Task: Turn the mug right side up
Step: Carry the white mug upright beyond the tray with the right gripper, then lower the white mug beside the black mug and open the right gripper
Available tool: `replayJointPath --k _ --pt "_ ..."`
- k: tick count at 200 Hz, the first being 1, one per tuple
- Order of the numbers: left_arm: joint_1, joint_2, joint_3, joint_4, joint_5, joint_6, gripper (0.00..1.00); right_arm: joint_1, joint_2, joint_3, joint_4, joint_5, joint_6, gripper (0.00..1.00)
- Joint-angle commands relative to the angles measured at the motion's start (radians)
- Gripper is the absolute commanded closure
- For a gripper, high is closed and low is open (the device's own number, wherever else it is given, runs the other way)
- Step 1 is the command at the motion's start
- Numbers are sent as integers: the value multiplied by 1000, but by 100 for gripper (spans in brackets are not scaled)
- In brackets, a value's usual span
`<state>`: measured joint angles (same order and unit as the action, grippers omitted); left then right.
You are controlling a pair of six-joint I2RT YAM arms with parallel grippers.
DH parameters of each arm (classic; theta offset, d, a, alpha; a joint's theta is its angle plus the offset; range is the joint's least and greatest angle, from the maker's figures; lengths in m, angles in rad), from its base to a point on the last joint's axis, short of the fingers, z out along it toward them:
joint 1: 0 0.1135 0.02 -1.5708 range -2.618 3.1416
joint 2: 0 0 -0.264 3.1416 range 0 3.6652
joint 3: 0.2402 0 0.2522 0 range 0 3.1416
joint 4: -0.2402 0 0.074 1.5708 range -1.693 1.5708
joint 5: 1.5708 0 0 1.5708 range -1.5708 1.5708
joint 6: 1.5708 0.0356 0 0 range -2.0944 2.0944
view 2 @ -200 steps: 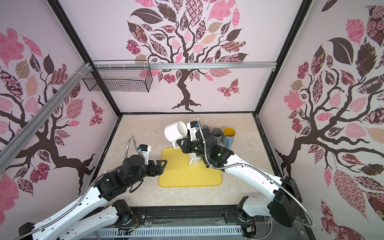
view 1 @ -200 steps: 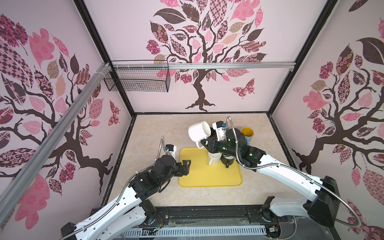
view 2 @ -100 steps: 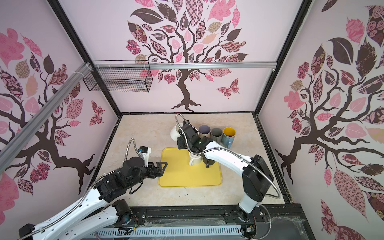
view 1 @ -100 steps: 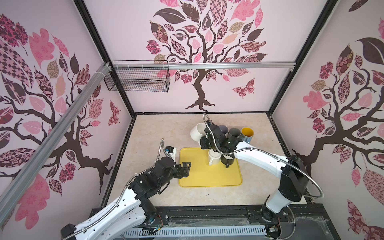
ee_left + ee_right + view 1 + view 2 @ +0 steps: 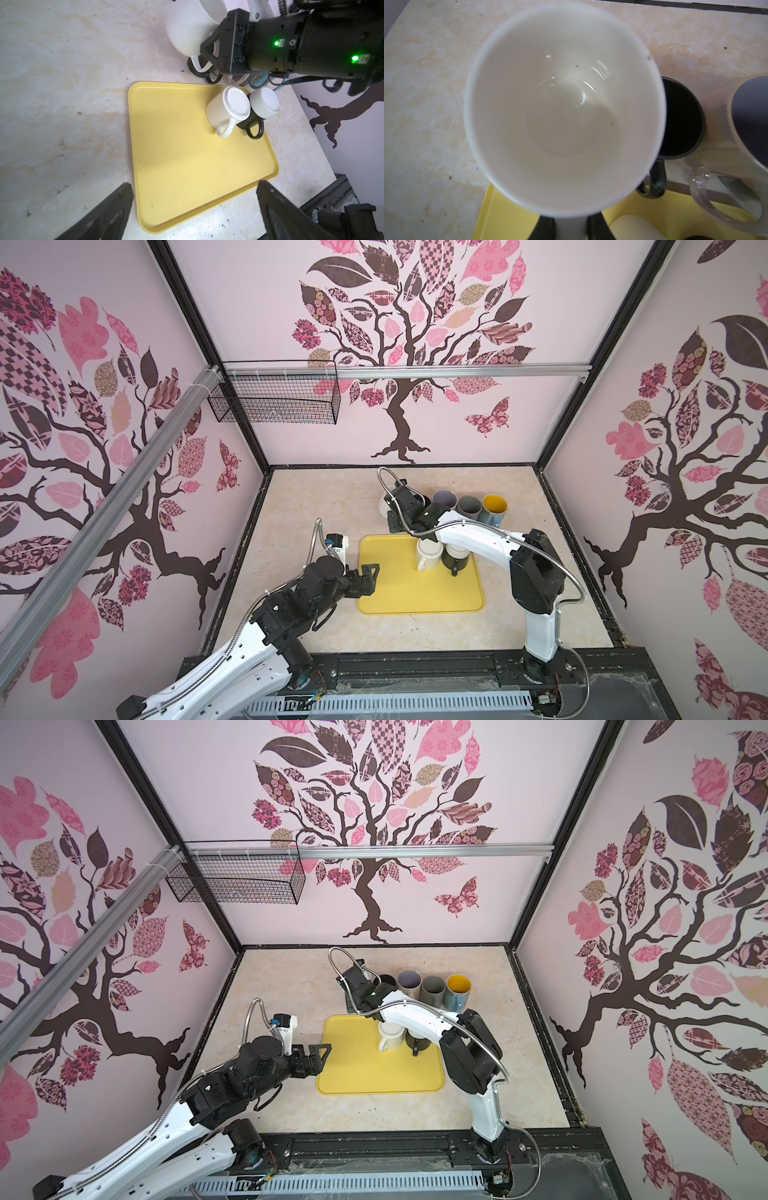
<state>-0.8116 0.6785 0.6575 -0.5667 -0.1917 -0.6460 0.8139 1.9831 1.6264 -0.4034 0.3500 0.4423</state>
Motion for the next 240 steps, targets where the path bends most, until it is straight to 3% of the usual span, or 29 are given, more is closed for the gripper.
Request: replayJointPath --k 1,103,240 --pt "3 -5 -4 -12 -6 24 4 3 46 101 20 60 -18 100" --pt "3 -23 -16 -1 13 37 4 -34 167 198 -37 19 -10 100" --pt "3 -48 -16 -12 24 28 4 -43 274 265 -95 60 12 100"
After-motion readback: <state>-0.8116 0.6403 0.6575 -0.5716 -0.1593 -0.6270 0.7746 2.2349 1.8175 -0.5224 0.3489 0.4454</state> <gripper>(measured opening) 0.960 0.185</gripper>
